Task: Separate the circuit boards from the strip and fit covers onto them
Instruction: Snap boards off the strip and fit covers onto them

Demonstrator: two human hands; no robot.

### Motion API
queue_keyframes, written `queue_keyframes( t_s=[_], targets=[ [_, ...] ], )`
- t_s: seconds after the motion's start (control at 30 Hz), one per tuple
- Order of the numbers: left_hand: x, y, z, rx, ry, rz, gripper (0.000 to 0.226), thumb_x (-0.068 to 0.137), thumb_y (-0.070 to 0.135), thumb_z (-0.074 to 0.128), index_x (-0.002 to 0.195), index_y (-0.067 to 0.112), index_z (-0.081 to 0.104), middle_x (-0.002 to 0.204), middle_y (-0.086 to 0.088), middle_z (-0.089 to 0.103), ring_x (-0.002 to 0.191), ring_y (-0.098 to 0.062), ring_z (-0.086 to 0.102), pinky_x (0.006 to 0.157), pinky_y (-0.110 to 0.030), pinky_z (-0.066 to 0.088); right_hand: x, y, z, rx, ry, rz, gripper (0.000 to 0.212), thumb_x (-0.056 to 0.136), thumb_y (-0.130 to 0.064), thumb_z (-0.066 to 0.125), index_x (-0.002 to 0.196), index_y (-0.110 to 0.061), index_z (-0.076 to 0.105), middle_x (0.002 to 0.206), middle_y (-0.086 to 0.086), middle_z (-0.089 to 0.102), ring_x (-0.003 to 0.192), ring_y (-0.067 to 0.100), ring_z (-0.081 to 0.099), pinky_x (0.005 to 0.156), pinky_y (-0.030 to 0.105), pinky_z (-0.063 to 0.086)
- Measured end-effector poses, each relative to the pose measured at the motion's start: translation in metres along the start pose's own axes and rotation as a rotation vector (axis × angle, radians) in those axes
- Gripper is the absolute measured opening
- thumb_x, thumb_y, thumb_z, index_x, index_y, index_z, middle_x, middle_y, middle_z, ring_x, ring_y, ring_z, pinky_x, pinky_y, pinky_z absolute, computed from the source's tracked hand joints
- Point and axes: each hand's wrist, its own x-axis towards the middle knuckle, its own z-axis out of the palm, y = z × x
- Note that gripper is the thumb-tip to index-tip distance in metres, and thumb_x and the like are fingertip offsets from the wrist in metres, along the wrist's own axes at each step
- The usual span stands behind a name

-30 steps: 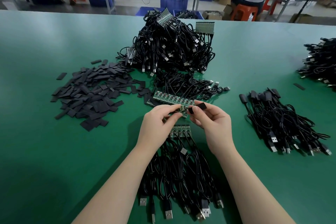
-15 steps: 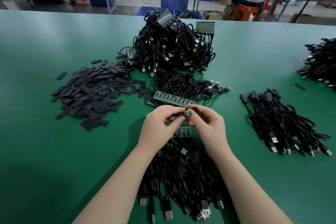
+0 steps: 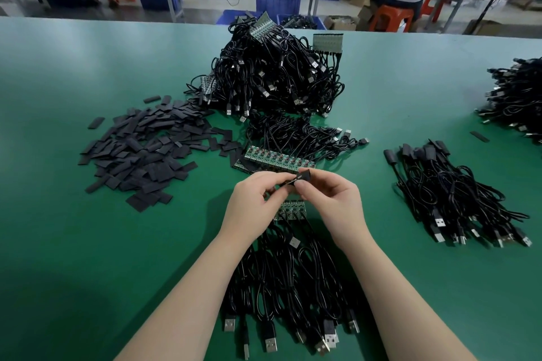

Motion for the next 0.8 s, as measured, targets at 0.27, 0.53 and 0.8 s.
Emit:
queue_keyframes(
  t_s=[0.27, 0.53, 0.8],
  targets=[
    [-0.001, -0.0012, 0.0026, -0.035, 0.009, 0.001, 0.026, 0.087, 0.038, 0.063, 0.111, 0.037, 0.071, 0.1, 0.027, 0.066, 0.091, -0.003, 0.061, 0.077, -0.014, 0.048, 0.0025, 0.0035, -0.0025, -0.065, 0.107, -0.021, 0.021, 0.079, -0.005, 0.079, 0.078, -0.025, 0.077, 0.076, -0.004, 0.076, 0.072, 0.006, 0.068, 0.07, 0.019, 0.054],
    [0.0008, -0.0009, 0.001, -0.013, 0.054, -0.001, 0.02, 0.092, 0.026, 0.066, 0.111, 0.027, 0.074, 0.104, 0.025, 0.064, 0.103, 0.005, 0.058, 0.085, -0.005, 0.041, 0.0016, -0.0013, -0.0026, 0.104, 0.198, 0.028, 0.003, 0.086, -0.008, 0.072, 0.085, -0.011, 0.071, 0.082, 0.008, 0.075, 0.081, 0.022, 0.071, 0.075, 0.031, 0.061],
    [0.0008, -0.0024, 0.0023, -0.027, 0.053, -0.055, 0.018, 0.09, 0.03, 0.068, 0.107, 0.029, 0.075, 0.099, 0.024, 0.067, 0.101, 0.007, 0.06, 0.086, -0.006, 0.043, 0.0004, -0.0033, -0.0007, 0.058, 0.19, -0.028, 0.017, 0.085, -0.011, 0.073, 0.077, -0.026, 0.073, 0.086, 0.01, 0.076, 0.083, 0.021, 0.072, 0.074, 0.029, 0.059]
  ],
)
